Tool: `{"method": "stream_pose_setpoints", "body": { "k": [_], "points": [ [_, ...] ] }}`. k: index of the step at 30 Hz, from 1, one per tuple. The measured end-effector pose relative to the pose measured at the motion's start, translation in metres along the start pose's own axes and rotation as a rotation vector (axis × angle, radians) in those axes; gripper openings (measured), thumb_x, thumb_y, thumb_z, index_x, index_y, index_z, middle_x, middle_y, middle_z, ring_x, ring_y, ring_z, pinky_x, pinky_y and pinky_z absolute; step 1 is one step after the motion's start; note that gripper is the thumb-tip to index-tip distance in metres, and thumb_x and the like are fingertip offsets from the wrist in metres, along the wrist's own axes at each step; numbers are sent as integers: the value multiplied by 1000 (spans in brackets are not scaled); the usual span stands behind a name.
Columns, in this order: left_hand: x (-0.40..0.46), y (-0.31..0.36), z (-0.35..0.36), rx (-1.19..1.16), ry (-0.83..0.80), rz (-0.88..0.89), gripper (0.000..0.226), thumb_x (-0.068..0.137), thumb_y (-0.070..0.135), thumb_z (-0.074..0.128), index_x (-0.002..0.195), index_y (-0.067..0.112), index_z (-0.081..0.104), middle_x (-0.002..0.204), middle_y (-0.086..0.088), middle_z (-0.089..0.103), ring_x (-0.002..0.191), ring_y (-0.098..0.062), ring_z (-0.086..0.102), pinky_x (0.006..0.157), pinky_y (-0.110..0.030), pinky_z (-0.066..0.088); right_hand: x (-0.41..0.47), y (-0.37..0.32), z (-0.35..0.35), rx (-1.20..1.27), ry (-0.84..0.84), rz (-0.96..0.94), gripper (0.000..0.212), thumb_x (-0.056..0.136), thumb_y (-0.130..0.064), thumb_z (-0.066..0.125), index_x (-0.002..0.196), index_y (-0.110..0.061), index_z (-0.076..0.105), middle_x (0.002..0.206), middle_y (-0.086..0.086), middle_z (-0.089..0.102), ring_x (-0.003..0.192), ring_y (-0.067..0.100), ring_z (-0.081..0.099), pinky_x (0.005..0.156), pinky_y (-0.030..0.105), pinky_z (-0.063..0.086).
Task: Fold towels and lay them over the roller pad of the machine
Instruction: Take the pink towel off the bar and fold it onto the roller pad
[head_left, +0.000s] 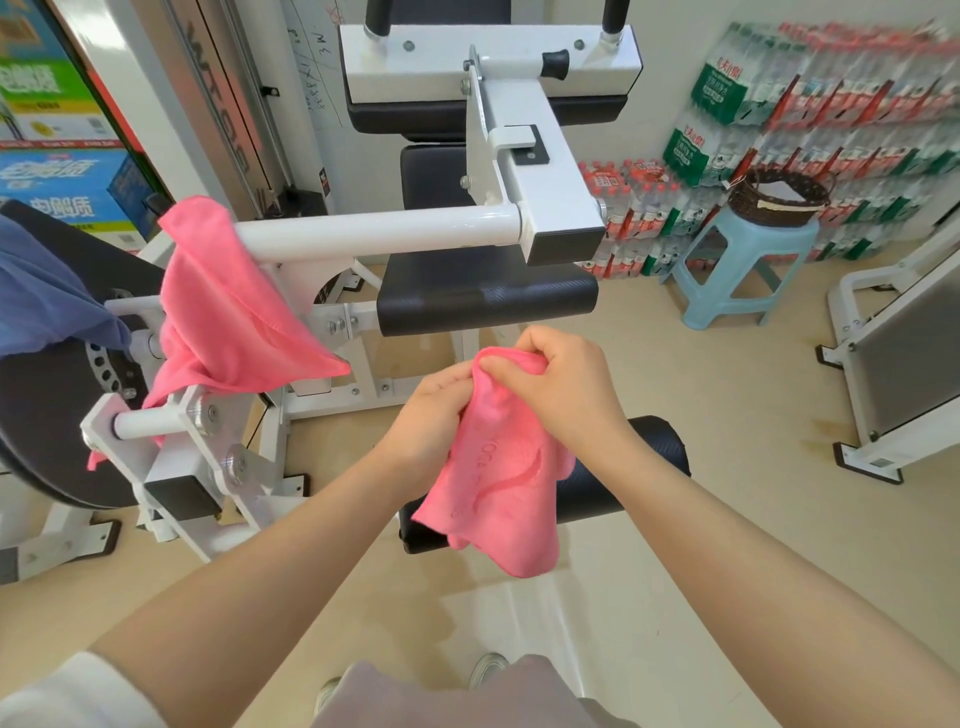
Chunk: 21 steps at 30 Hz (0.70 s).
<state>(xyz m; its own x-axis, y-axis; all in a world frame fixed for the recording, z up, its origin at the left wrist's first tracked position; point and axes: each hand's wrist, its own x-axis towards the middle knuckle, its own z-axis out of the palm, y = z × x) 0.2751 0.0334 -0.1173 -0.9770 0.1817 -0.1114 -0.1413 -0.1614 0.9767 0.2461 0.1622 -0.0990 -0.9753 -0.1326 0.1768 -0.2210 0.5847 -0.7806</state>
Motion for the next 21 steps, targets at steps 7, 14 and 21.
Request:
{"method": "stream_pose_setpoints", "body": {
  "k": [7, 14, 21],
  "points": [
    [8, 6, -2, 82, 11, 24, 35, 98, 24, 40, 98, 7, 70, 102, -9, 71, 96, -15, 66, 86, -25, 52, 3, 3, -9, -249, -43, 48, 50, 77, -58, 60, 54, -19, 39, 51, -5, 41, 52, 11, 40, 49, 29, 32],
    [16, 17, -4, 91, 87, 25, 33, 97, 25, 45, 87, 10, 72, 81, -3, 73, 79, -14, 68, 72, -25, 52, 9, 16, -23, 166, -292, 55, 31, 83, -31, 66, 62, -17, 49, 55, -8, 48, 49, 1, 43, 49, 12, 35],
    [28, 22, -32, 100, 529, 35, 29, 92, 39, 53, 72, 29, 72, 87, 5, 65, 87, -11, 56, 85, -29, 43, 14, 57, -40, -138, -439, 127, 17, 94, -13, 45, 96, -14, 62, 88, -6, 63, 81, 8, 58, 65, 20, 42]
  ]
}}
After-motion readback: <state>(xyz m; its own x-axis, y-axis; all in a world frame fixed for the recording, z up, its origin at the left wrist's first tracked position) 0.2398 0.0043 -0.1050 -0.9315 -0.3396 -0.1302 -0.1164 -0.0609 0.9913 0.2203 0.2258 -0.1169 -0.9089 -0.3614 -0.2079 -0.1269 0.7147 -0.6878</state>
